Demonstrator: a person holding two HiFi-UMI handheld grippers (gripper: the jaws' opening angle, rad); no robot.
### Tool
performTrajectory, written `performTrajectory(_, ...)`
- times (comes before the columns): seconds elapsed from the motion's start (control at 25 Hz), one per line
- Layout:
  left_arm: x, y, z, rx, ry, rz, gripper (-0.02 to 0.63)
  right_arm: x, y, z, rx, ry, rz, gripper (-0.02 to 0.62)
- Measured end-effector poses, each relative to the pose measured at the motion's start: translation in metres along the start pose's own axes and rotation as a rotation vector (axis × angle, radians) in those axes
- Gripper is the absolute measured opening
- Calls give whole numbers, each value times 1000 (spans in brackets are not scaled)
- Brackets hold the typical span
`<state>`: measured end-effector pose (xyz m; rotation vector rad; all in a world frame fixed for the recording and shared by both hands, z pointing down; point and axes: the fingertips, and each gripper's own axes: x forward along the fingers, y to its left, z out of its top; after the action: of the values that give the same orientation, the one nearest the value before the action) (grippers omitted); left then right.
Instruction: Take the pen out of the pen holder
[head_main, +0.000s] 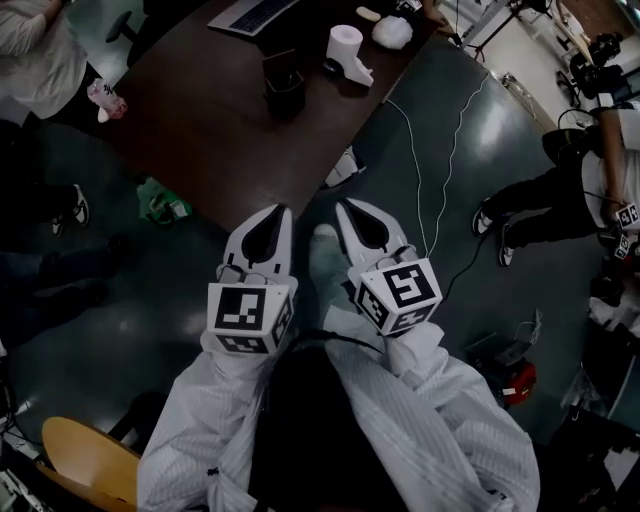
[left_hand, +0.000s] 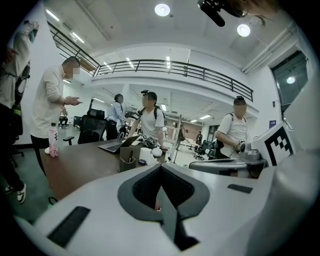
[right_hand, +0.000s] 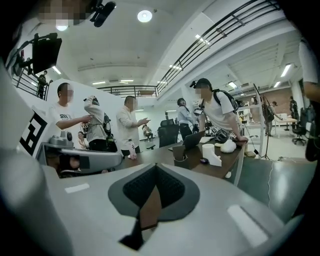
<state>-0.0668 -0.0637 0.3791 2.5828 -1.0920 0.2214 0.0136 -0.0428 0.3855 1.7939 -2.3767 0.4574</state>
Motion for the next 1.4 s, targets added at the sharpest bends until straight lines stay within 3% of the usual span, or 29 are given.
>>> performTrajectory(0.36,137,34,39,-27,-20,164,5,103,-101,43,-40,45,166,2)
performTrajectory(0.68,223,57,53,-84,2,346,5,166,-159,63,-49,124,361,2)
performTrajectory(0.96,263,85,52,-79,53,437,5,199,-180,61,-30,161,394,2)
performTrajectory(1.2,297,108,53,-112,12,418,5,215,-195,58,-21,191,371,2)
performTrajectory(1.4,328,129,41,-120,51,429,6,223,-206,47,-8,227,349,2)
